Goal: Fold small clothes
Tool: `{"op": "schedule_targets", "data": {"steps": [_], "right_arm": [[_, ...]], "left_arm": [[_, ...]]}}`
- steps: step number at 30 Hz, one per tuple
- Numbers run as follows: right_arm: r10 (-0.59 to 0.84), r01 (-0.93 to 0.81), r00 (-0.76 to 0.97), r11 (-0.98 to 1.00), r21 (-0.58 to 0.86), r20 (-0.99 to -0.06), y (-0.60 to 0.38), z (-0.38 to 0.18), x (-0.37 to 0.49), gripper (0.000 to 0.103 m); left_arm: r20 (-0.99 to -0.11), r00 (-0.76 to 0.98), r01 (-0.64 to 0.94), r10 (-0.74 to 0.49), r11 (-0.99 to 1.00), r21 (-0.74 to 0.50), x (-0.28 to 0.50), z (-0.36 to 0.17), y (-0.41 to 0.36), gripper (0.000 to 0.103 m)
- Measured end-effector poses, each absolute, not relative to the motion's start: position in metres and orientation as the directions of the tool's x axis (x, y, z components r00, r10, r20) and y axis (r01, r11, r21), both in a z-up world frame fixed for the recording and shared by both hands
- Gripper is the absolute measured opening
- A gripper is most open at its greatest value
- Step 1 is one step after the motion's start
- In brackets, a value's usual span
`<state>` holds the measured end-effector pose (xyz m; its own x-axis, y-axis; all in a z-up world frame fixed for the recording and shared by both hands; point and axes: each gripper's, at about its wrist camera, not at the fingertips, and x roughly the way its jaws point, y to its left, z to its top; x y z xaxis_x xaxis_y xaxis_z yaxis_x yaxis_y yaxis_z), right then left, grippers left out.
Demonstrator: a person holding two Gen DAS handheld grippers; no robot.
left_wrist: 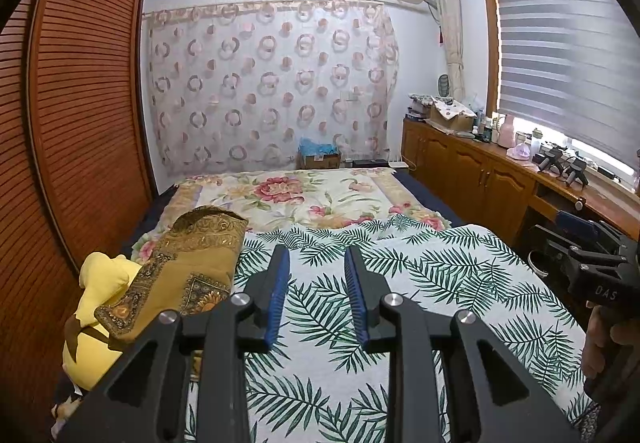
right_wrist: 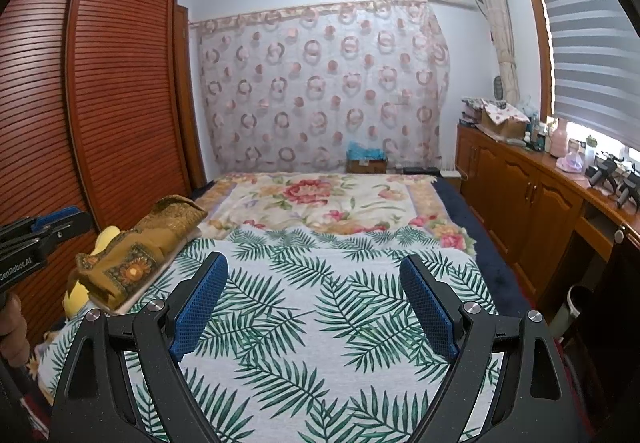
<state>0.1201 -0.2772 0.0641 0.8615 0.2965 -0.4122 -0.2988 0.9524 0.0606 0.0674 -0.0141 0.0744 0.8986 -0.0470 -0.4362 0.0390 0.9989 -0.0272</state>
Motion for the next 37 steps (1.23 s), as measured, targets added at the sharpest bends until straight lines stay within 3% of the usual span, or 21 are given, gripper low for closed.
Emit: {"op": "schedule_targets", "data": {"steps": [37], "right_arm": [[0.306,-0.306,0.861,0.95,0.068,-0.407,-0.2715,0.0692,0.1189,0.09]], "left_arm": [[-0.434,0.9,0.036,-0.045,0.999,-0.028,0.0661,0.0741,-0.0129,0.028]]}}
